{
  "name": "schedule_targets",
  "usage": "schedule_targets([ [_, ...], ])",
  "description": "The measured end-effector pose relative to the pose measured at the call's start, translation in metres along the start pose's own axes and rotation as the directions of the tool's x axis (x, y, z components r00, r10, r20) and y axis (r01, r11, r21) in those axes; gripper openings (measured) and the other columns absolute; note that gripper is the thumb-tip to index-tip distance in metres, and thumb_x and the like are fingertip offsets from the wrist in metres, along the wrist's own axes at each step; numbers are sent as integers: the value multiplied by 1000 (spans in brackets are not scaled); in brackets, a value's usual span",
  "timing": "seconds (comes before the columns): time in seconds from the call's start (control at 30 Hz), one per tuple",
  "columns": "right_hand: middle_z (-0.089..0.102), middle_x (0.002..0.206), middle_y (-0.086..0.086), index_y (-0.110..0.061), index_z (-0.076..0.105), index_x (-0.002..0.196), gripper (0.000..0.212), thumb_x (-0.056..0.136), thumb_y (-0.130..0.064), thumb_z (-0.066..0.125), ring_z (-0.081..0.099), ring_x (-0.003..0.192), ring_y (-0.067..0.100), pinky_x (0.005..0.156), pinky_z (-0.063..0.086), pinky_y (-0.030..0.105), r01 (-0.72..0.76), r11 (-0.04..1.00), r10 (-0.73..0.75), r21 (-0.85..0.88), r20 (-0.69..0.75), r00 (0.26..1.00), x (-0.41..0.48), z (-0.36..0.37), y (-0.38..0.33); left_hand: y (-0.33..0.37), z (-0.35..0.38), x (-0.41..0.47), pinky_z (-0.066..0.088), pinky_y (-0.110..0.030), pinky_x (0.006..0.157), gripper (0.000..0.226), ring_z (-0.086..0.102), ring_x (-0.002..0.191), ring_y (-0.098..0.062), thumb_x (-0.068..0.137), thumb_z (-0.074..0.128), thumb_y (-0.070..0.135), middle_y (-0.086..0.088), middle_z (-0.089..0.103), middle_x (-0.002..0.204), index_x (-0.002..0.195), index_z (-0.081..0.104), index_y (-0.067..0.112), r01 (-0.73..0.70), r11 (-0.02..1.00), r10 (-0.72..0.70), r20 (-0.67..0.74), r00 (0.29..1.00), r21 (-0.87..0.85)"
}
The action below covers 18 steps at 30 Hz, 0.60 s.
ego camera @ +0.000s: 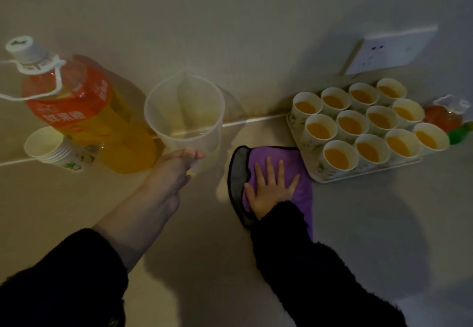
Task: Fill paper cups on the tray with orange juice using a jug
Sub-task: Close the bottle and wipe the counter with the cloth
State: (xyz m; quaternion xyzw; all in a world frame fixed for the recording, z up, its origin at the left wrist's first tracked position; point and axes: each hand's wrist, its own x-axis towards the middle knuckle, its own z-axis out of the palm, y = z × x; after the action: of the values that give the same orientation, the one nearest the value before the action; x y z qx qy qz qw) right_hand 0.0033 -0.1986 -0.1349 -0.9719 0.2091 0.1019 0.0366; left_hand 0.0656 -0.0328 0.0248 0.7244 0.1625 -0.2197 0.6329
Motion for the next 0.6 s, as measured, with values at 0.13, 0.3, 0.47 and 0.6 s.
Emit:
schedule_targets([
  [0.13, 52, 139, 9, -22, 59, 129, 63, 81, -54, 33, 44, 130, 40, 103, 11, 67, -32, 996, 39, 85, -81, 996, -31, 11, 2, 0, 30, -15, 37, -19, 67, 19, 49, 80, -2, 98, 51, 20, 12, 56, 87, 81, 60, 19, 22, 991, -24, -17, 1000, -133],
  [0.3, 57, 133, 8, -22, 65, 122, 62, 79, -55, 35, 49, 125, 40, 105, 4, 65, -17, 994, 19, 108, -18, 1000, -51, 13, 2, 13, 64, -17, 40, -15, 54, 22, 48, 76, -2, 100, 45, 20, 5, 57, 93, 109, 63, 12, 56, 972, -65, -33, 997, -227],
  [0.47, 49, 142, 7, -24, 57, 131, 66, 80, -56, 28, 41, 132, 40, 105, 1, 66, -55, 991, 53, 121, 22, 998, -53, 14, 2, 25, 84, -8, 39, -11, 45, 14, 44, 66, -1, 96, 50, 19, 9, 52, 77, 89, 62, 18, 99, 952, -114, -35, 993, -289],
  [0.6, -9, 158, -1, -30, 5, 151, 82, 75, -59, -9, -11, 145, 34, 98, -25, 66, -19, 1000, 18, 23, 25, 1000, -54, 17, 6, 29, 92, -3, 35, -24, 61, 8, 49, 73, -4, 95, 53, 21, 7, 54, 82, 88, 57, 20, 120, 930, -127, 3, 992, -348],
])
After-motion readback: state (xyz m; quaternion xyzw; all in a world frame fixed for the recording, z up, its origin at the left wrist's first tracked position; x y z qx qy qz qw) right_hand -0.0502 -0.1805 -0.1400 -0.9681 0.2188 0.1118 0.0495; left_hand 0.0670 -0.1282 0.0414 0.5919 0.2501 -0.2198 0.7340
